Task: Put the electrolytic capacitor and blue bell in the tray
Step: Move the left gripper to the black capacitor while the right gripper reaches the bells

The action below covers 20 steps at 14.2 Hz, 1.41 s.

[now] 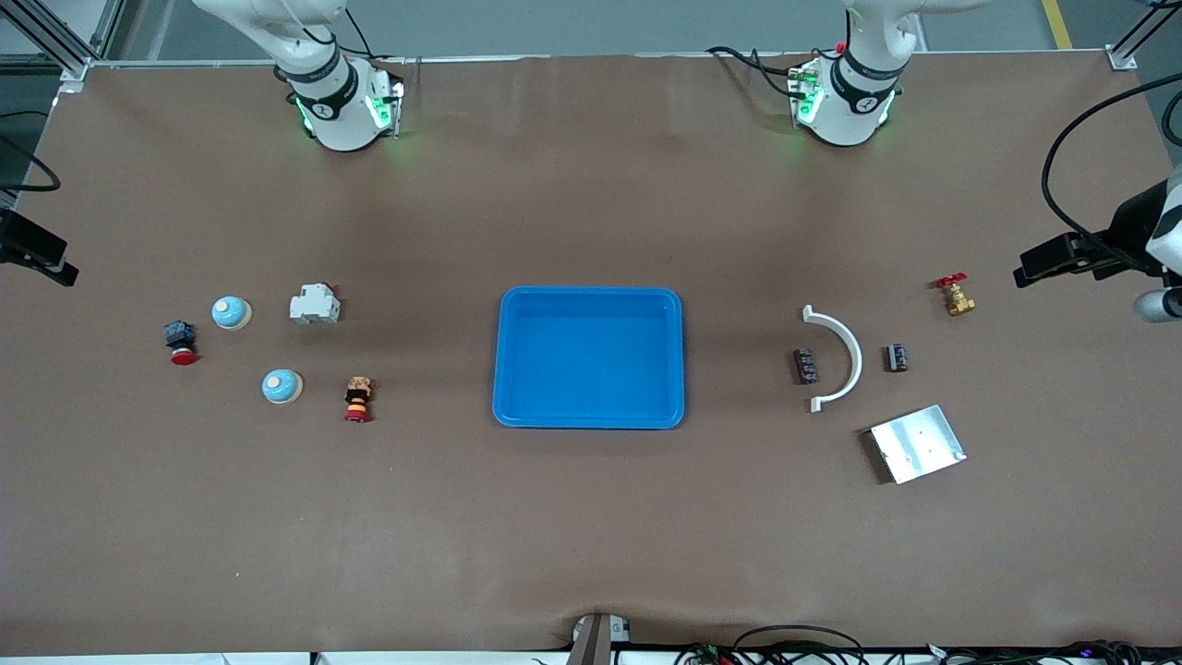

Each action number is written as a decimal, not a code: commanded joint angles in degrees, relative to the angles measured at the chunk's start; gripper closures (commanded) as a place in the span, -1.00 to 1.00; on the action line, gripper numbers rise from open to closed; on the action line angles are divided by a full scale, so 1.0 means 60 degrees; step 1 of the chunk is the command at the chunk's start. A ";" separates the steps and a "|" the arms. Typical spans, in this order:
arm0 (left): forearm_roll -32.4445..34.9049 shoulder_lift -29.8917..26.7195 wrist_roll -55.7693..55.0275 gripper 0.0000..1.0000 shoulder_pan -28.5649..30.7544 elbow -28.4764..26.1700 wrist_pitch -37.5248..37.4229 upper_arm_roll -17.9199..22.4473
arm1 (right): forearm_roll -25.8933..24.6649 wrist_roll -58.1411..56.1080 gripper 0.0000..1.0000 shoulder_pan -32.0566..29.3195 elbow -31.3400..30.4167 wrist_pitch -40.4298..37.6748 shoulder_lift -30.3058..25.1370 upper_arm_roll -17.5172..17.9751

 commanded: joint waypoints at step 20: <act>0.0329 0.2667 -0.0031 -1.00 0.0082 -0.3003 0.4516 -0.0013 | 0.0283 -0.0771 -1.00 -0.0104 -0.1226 0.0678 0.0268 -0.0070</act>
